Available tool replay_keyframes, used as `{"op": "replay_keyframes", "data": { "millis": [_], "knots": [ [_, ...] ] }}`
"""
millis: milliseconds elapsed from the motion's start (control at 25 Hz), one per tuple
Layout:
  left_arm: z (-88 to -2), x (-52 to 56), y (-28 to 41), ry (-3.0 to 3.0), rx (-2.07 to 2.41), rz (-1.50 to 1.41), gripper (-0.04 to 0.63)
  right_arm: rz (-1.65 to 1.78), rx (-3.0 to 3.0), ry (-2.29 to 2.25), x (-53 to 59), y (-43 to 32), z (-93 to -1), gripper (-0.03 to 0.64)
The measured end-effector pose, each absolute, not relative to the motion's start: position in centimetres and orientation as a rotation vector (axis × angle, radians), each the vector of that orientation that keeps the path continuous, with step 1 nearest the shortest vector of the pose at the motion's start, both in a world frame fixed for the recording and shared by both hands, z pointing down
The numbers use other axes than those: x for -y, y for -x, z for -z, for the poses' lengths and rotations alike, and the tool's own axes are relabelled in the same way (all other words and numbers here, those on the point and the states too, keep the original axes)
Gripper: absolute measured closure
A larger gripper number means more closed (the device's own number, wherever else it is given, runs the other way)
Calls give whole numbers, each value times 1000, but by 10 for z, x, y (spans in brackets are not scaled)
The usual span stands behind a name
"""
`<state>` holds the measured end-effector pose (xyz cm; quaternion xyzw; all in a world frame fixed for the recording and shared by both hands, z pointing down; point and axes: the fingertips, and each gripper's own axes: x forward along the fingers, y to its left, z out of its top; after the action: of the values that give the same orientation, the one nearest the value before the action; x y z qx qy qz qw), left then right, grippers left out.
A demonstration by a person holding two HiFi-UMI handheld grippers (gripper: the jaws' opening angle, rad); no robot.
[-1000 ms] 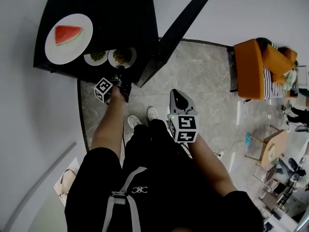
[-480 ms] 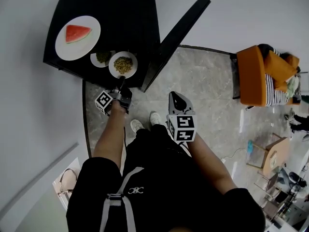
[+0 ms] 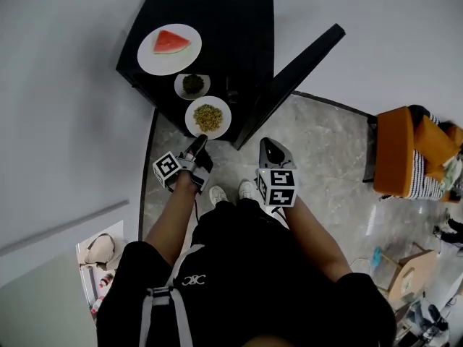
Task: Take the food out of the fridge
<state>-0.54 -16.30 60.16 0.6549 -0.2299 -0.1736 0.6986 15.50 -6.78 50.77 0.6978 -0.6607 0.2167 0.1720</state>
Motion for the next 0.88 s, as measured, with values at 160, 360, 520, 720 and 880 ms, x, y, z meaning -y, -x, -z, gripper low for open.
{"op": "replay_keyframes", "data": {
  "millis": [160, 360, 520, 720, 880],
  "knots": [
    [-565, 144, 21, -1490, 508, 371, 591, -589, 1937, -1925, 76, -139, -508, 623],
    [-513, 125, 42, -1520, 502, 409, 592, -616, 1977, -1891, 83, -131, -512, 623],
    [-483, 116, 45, -1541, 518, 341, 591, -641, 2026, -1878, 94, -124, -511, 623],
    [-446, 102, 35, -1527, 482, 348, 591, -623, 2077, -1835, 91, -108, -508, 623],
    [-416, 98, 23, -1528, 433, 410, 589, -606, 2089, -1833, 85, -108, -505, 623]
  ]
}}
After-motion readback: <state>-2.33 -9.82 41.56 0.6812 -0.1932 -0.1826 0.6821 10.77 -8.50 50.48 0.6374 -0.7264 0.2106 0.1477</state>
